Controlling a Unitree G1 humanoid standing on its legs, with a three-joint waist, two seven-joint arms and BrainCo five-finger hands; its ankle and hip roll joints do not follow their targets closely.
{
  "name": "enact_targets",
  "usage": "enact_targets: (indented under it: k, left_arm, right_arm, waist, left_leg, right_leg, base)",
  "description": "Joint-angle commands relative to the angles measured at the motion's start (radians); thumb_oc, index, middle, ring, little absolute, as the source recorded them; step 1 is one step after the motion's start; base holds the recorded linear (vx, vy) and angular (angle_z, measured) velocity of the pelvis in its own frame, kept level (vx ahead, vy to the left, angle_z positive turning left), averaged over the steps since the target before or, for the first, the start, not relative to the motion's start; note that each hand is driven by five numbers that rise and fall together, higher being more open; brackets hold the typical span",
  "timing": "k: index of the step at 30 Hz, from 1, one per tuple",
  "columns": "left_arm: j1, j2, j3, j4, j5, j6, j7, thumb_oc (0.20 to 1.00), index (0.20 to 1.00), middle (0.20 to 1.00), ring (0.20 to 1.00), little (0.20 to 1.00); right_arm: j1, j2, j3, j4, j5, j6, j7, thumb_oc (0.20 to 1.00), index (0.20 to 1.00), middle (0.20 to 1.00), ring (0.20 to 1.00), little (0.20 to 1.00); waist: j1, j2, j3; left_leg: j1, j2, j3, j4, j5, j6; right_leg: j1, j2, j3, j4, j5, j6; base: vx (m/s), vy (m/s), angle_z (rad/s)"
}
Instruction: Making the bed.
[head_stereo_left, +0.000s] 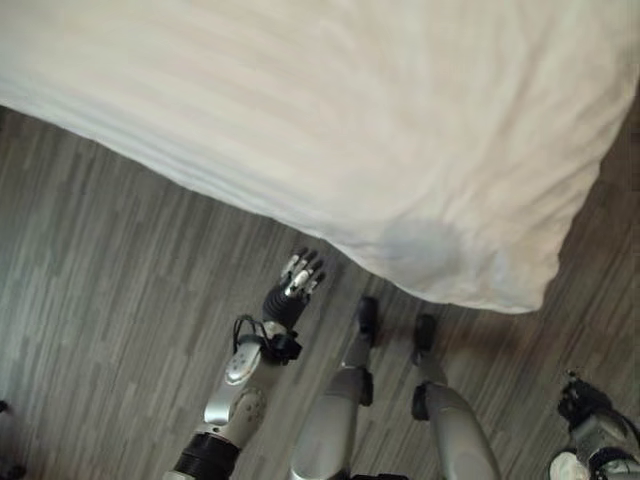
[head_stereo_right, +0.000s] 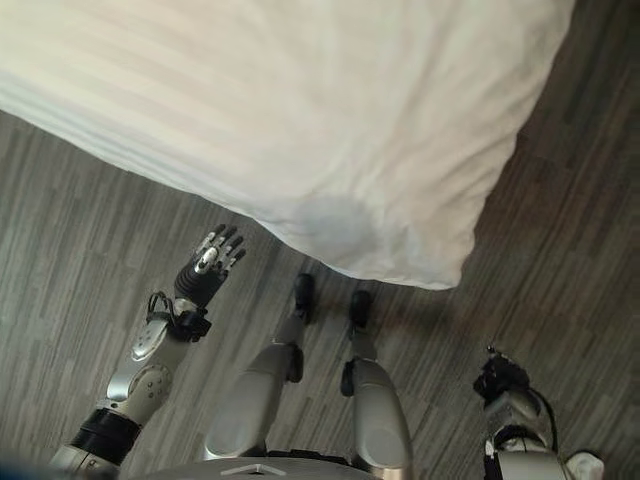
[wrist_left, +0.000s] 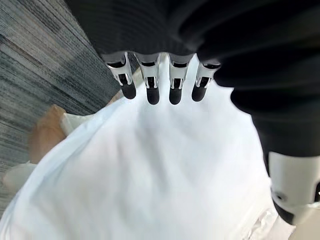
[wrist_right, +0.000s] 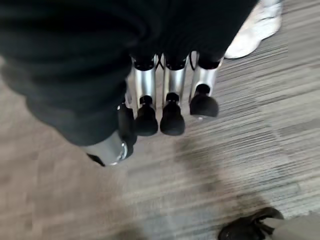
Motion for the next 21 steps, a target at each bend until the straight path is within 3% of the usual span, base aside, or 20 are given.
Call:
enact_targets:
  k: [1, 2, 4, 7, 9, 15, 21]
  left_arm:
    - [0.004, -0.024, 0.028, -0.061, 0.002, -0.054, 0.003, 1.000, 1.000, 1.000, 1.000, 1.000]
    - [0.017, -0.023, 0.040, -0.066, -0.004, -0.052, 0.001, 1.000, 1.000, 1.000, 1.000, 1.000]
    - [0.018, -0.022, 0.039, -0.066, -0.004, -0.052, 0.001, 1.000, 1.000, 1.000, 1.000, 1.000]
    - [0.046, -0.013, 0.056, -0.082, -0.024, -0.052, -0.016, 1.000, 1.000, 1.000, 1.000, 1.000]
    - [0.069, -0.006, 0.053, -0.098, -0.044, -0.042, -0.027, 1.000, 1.000, 1.000, 1.000, 1.000]
    - [0.094, -0.002, 0.042, -0.107, -0.051, -0.033, -0.033, 1.000, 1.000, 1.000, 1.000, 1.000]
    - [0.082, -0.014, 0.020, -0.089, -0.037, -0.027, -0.050, 1.000, 1.000, 1.000, 1.000, 1.000]
  right_arm:
    - [0.061, -0.038, -0.059, -0.074, 0.104, -0.077, -0.017, 0.200, 0.200, 0.200, 0.200, 0.200]
    - [0.084, -0.034, -0.111, -0.173, 0.156, -0.115, -0.016, 0.200, 0.200, 0.200, 0.200, 0.200]
    - [0.088, -0.032, -0.112, -0.178, 0.155, -0.115, -0.019, 0.200, 0.200, 0.200, 0.200, 0.200]
    - [0.105, 0.009, -0.116, -0.527, 0.302, -0.164, 0.112, 0.200, 0.200, 0.200, 0.200, 0.200]
    - [0.080, 0.039, -0.077, -0.715, 0.344, -0.214, 0.142, 0.200, 0.200, 0.200, 0.200, 0.200]
    - [0.066, 0.058, 0.122, -1.014, 0.322, -0.168, 0.206, 0.200, 0.200, 0.200, 0.200, 0.200]
    - [-0.014, 0.070, 0.254, -0.985, 0.342, -0.106, 0.246, 0.200, 0.200, 0.200, 0.200, 0.200]
  waist:
    - [-0.027, -0.020, -0.021]
    - [-0.040, -0.024, -0.026]
    - [-0.040, -0.024, -0.028]
    - [-0.055, -0.035, -0.040]
    - [-0.053, -0.042, -0.052]
    - [-0.028, -0.053, -0.057]
    - [-0.001, -0.042, -0.064]
  left_leg:
    - [0.062, -0.005, 0.021, 0.004, -0.057, -0.053]
    - [0.072, -0.004, 0.023, 0.004, -0.062, -0.053]
    - [0.071, -0.004, 0.023, 0.004, -0.061, -0.053]
    - [0.086, -0.001, 0.033, 0.004, -0.069, -0.054]
    - [0.082, -0.003, 0.039, 0.004, -0.064, -0.054]
    - [0.083, 0.000, 0.052, 0.004, -0.056, -0.056]
    - [0.078, 0.001, 0.044, 0.004, -0.049, -0.059]
  right_leg:
    - [-0.056, -0.062, 0.018, 0.009, 0.085, 0.072]
    - [-0.048, -0.061, 0.022, 0.009, 0.082, 0.072]
    - [-0.049, -0.061, 0.022, 0.009, 0.082, 0.072]
    - [-0.038, -0.057, 0.029, 0.009, 0.077, 0.072]
    - [-0.044, -0.057, 0.030, 0.009, 0.083, 0.074]
    - [-0.049, -0.050, 0.028, 0.009, 0.090, 0.077]
    - [-0.049, -0.052, 0.012, 0.009, 0.088, 0.077]
  base:
    - [0.00, 0.039, -0.03]
    - [0.00, 0.000, 0.00]
    - [0.00, 0.017, -0.08]
    - [-0.01, 0.008, -0.12]
    - [-0.04, -0.001, -0.18]
    - [-0.03, -0.011, -0.06]
    - [-0.01, -0.026, 0.02]
